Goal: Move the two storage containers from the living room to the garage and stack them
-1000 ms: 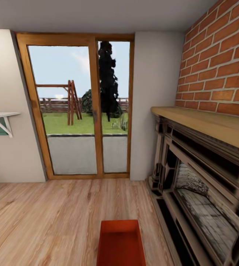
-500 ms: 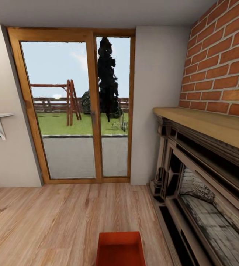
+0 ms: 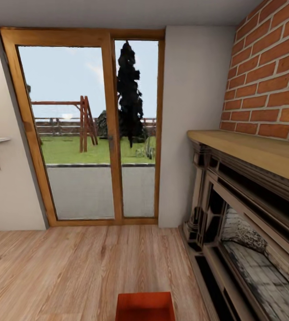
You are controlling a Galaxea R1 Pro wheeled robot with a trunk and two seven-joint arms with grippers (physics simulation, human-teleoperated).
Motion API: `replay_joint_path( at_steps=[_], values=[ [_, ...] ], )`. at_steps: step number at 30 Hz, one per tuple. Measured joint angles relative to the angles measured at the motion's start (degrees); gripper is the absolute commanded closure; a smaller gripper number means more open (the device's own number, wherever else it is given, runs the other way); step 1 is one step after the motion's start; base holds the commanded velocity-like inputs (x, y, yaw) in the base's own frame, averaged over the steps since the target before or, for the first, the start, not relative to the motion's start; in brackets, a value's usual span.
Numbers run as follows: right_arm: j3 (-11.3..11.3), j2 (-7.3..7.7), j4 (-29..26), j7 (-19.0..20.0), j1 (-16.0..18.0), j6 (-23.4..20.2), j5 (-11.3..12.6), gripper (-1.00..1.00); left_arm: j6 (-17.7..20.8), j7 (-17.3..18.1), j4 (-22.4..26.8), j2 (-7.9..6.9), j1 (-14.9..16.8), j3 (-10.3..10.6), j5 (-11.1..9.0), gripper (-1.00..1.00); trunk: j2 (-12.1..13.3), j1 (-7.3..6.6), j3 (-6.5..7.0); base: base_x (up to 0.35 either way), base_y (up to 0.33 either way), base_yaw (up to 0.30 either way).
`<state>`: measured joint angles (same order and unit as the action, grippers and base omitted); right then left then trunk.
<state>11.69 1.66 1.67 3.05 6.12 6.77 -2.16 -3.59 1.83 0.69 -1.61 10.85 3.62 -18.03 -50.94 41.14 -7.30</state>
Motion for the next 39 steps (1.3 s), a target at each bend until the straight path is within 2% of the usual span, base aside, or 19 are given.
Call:
replay_joint_path(
  at_steps=[13, 23, 39],
  values=[
    [0.0, -0.06, 0.0, -0.02, 0.0, 0.08, 0.0, -1.0, -0.07, 0.0, 0.0, -0.05, 0.0, -0.04, -0.06, -1.0, -0.01, 0.01, 0.0, 0.005, -0.11, 0.0],
    [0.04, -0.05, 0.0, -0.02, 0.01, 0.17, 0.0, -1.0, -0.08, 0.0, 0.01, -0.06, -0.01, -0.04, -0.05, -1.0, 0.0, 0.01, 0.0, 0.0, -0.005, 0.08],
    [0.09, -0.06, 0.0, -0.01, -0.01, 0.21, 0.0, -1.0, -0.08, -0.04, 0.0, 0.12, 0.0, -0.05, -0.06, -1.0, 0.0, 0.01, 0.0, 0.0, 0.044, 0.003]
  ],
)
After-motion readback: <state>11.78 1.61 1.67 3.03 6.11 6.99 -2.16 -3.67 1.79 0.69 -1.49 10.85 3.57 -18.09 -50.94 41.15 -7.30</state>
